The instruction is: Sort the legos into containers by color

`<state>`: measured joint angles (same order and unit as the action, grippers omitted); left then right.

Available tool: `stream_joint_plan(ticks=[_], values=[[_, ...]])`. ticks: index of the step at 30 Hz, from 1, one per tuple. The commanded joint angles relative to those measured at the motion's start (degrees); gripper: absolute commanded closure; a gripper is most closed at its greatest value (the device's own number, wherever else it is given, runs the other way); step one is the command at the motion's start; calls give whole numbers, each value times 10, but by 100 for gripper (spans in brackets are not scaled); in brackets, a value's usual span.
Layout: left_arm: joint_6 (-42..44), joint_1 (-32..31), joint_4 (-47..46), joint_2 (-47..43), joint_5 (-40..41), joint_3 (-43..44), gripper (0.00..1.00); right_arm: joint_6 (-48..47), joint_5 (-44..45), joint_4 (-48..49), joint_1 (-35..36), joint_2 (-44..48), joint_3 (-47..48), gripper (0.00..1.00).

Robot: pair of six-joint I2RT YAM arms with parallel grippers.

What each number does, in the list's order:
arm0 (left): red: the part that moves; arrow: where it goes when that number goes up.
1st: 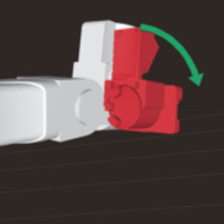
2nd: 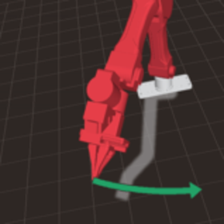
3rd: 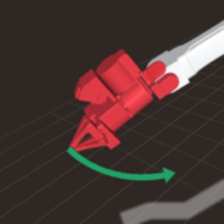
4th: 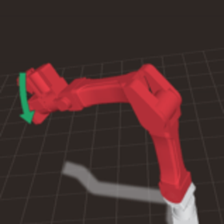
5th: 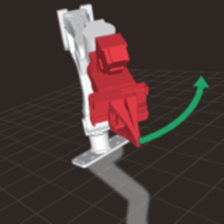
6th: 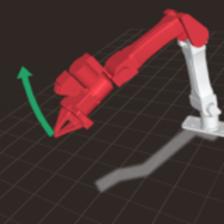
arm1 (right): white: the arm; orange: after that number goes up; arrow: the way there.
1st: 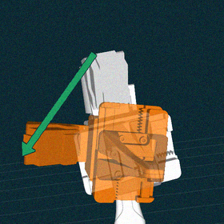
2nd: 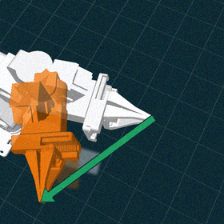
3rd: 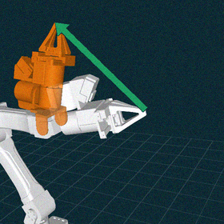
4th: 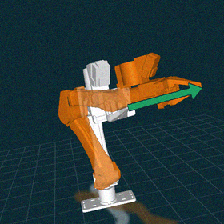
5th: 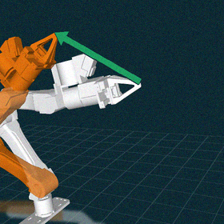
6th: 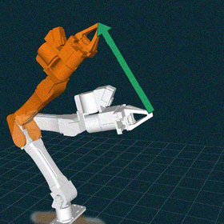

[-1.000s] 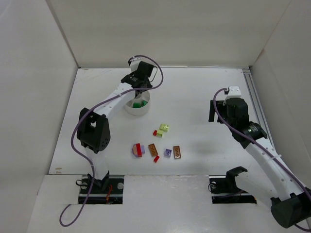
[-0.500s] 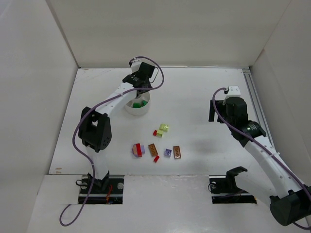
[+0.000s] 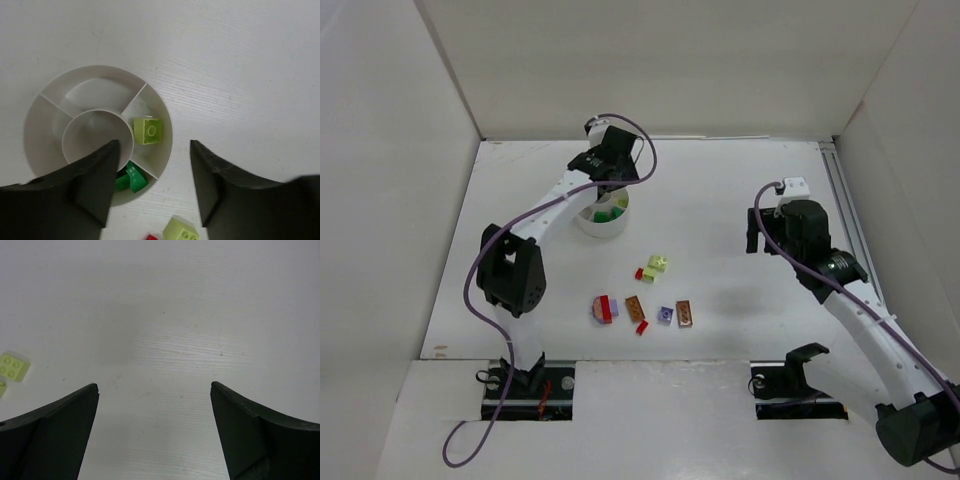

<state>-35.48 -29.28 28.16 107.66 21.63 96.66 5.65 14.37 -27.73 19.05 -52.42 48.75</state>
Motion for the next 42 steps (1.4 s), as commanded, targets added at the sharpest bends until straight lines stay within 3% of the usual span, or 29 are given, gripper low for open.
stream_joint_plan(ticks=[1,2,3,7,11,18,25,30,37,40,41,42], values=[[9,0,-4,-107,-9,-13,39,-25,-60,50,26,-13,2,2],[9,-6,-4,-125,-4,-25,10,-25,-65,56,41,-22,2,2],[9,-15,-10,-146,-4,-58,0,-20,-65,64,82,-32,2,2],[-8,-25,-22,-265,-18,-168,0,-4,-48,117,204,-103,-3,4],[-49,-31,-9,-384,-29,-291,0,-23,-27,147,266,-208,34,5],[-121,-31,32,-546,-48,-434,0,-30,-12,179,296,-375,69,7],[-151,-31,64,-606,-65,-465,0,-24,-1,219,296,-446,95,9],[-158,-31,69,-606,-57,-470,0,-29,4,239,296,-488,109,21],[-151,-31,63,-601,-57,-465,0,-62,-32,274,296,-517,129,24],[-145,-31,63,-596,-57,-454,0,-68,-38,279,296,-523,139,35],[-145,-31,63,-596,-52,-454,0,-68,-38,279,296,-523,139,47],[-145,-31,69,-596,-52,-454,0,-68,-38,279,296,-523,139,51]])
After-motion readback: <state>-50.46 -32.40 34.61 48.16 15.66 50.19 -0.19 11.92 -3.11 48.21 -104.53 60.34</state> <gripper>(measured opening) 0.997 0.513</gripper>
